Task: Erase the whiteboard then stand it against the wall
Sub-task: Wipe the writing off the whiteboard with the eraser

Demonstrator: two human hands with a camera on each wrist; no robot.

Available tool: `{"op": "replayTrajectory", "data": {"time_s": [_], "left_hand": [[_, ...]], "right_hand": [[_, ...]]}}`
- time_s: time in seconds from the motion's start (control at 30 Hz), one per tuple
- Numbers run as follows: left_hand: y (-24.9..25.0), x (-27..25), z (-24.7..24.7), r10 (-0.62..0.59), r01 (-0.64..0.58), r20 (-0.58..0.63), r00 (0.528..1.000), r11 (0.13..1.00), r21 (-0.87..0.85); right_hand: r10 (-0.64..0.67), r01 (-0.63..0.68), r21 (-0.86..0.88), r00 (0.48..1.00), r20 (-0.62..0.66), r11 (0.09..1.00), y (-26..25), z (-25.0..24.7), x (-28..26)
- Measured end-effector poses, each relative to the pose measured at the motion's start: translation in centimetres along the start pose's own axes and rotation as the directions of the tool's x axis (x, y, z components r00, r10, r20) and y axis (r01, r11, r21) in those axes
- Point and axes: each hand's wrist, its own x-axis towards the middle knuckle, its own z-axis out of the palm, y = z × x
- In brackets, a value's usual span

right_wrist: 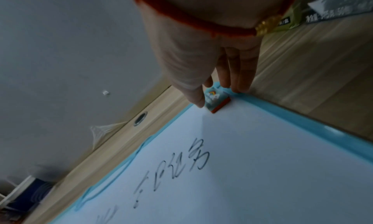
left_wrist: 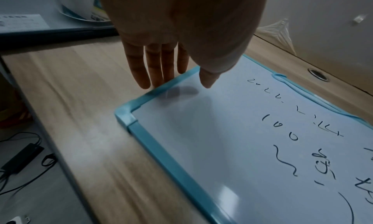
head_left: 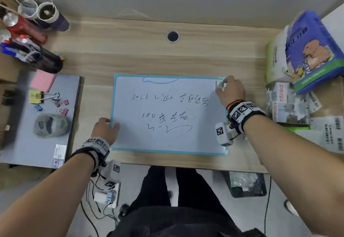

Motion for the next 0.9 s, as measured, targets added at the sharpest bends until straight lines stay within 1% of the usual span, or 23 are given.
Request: {"op": "replayTrajectory", "data": {"time_s": [0.13,0.2,0.3,0.37,0.47,0.6,0.73,0.9], "left_hand": [[0.6,1.0,0.3,0.017,-0.02,-0.054,0.998,0.999,-0.042],[0.4,1.8,0.4,0.036,-0.039,-0.061,0.998,0.998,-0.055],[-0.1,2.6,0.3,0.063,-0.066,-0.044,0.997,0.995,-0.069],[-0.4,2.9,0.1,0.081,-0.083,-0.034,0.996,0.994,-0.07],[-0.8,2.9,-0.3,0.123,-0.124,-0.014,0.992,0.989,-0.079],[-1.5,3.3,-0.6,0.197,-0.191,0.042,0.98,0.975,-0.117],[-2.1,3.6,-0.3,0.244,-0.238,0.035,0.969,0.963,-0.124],[-2.4,3.5,0.1,0.265,-0.261,-0.004,0.964,0.947,-0.186]], "right_hand": [[-0.012,0.011,-0.032,0.998,-0.058,0.999,0.0,1.0,0.5],[-0.024,0.022,-0.035,0.997,-0.076,0.999,-0.2,1.3,0.5],[-0.028,0.03,0.021,0.993,-0.111,0.999,-0.8,0.9,0.1],[-0.054,0.061,0.06,0.991,-0.119,0.996,-2.1,0.9,-1.2],[-0.148,0.158,0.098,0.984,-0.103,0.983,-5.5,2.2,-5.6],[-0.309,0.315,0.098,0.948,-0.074,0.944,-9.0,6.6,-13.4],[-0.376,0.376,0.054,0.927,-0.018,0.925,-11.0,11.6,-18.2],[-0.406,0.405,0.024,0.913,0.037,0.914,-13.0,15.8,-20.8]]}}
